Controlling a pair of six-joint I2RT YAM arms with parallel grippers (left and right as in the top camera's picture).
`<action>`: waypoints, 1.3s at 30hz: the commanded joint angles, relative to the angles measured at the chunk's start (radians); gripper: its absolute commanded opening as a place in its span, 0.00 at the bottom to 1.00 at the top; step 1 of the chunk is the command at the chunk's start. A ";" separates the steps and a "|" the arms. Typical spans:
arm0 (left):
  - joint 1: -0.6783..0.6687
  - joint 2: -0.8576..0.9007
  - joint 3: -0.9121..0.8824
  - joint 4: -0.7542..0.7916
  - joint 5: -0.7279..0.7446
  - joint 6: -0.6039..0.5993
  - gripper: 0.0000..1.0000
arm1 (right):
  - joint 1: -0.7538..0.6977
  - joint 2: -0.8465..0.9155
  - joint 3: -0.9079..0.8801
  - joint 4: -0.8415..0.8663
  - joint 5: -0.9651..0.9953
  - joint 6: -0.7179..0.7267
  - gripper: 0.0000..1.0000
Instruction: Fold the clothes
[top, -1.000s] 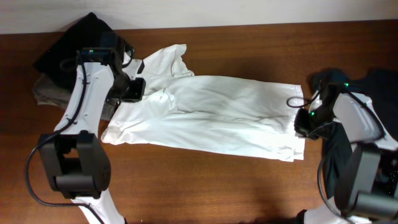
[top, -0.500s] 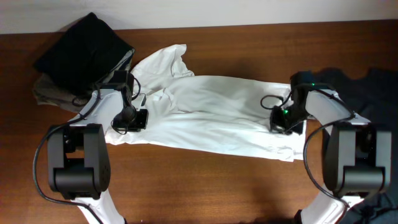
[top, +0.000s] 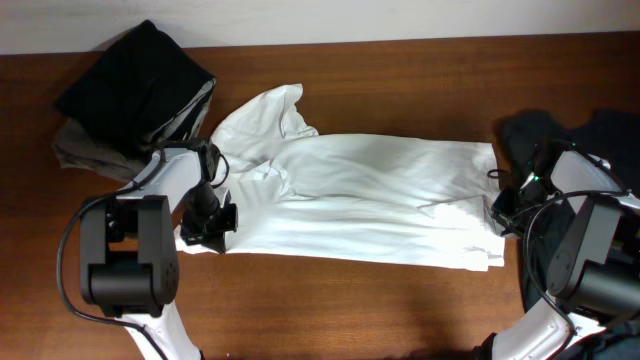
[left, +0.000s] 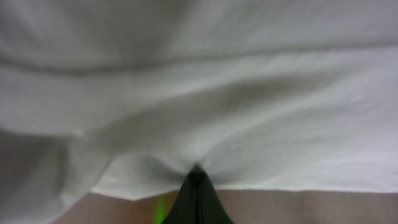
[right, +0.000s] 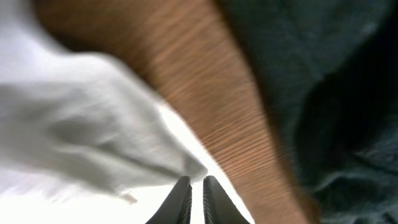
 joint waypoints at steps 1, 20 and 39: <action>0.002 -0.151 0.042 -0.031 -0.006 -0.020 0.04 | 0.003 -0.103 0.113 -0.020 -0.101 -0.074 0.14; -0.199 0.449 0.863 0.459 0.151 0.356 0.57 | 0.041 -0.217 0.339 -0.130 -0.309 -0.130 0.56; -0.236 0.494 0.912 0.515 -0.101 0.298 0.00 | 0.041 -0.216 0.339 -0.156 -0.299 -0.153 0.55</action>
